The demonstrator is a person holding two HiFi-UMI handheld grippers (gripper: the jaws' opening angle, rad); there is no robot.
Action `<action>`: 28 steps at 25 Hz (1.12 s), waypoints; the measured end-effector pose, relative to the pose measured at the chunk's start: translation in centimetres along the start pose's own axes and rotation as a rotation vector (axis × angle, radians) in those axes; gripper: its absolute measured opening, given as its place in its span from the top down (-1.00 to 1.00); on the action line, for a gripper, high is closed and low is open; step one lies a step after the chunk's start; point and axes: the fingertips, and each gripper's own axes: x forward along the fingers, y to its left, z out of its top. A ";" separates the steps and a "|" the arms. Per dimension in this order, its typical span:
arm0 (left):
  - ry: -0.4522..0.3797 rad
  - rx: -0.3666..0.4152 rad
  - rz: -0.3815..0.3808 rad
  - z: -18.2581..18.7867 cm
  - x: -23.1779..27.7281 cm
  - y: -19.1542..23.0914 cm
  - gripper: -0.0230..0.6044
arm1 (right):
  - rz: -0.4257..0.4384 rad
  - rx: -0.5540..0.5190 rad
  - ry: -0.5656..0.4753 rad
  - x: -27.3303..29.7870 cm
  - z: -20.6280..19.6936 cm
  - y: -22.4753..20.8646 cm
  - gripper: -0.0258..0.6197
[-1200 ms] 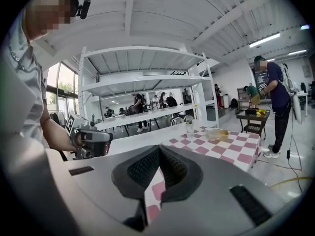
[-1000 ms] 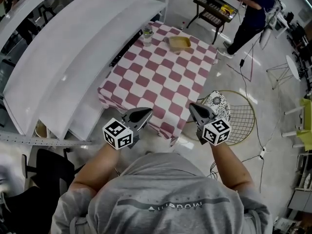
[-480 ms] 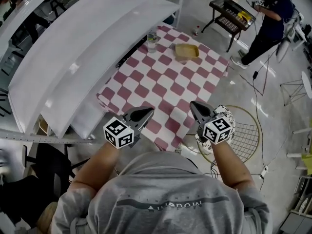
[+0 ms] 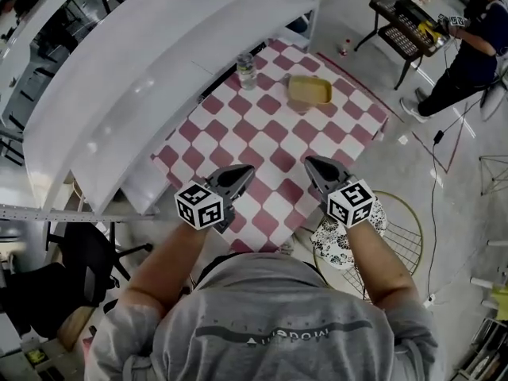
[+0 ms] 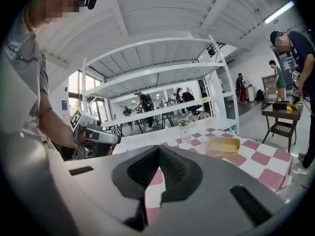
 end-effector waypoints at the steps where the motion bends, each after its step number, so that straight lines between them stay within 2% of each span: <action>1: 0.004 -0.004 0.001 0.0 0.4 0.4 0.89 | 0.001 0.002 0.002 0.4 -0.1 -0.4 0.84; 5: 0.027 -0.028 -0.017 0.0 1.6 2.6 0.88 | -0.017 0.007 0.005 2.0 -0.3 -1.3 0.84; 10: 0.086 -0.137 -0.063 -0.5 3.3 6.6 0.88 | -0.082 0.056 0.026 3.8 -1.4 -2.2 0.84; 12: 0.109 -0.190 -0.084 -0.5 4.6 8.1 0.88 | -0.107 0.068 0.032 4.2 -1.9 -2.6 0.84; 17: 0.141 -0.379 -0.111 -0.5 8.4 11.2 0.88 | -0.132 0.048 0.041 4.7 -2.5 -3.9 0.84; 21: 0.150 -0.397 -0.131 0.4 11.5 12.4 0.88 | -0.138 0.047 0.033 5.5 -2.6 -5.2 0.84; 28: 0.175 -0.461 -0.057 0.7 17.1 17.1 0.86 | -0.118 0.029 0.039 6.8 -3.4 -6.9 0.84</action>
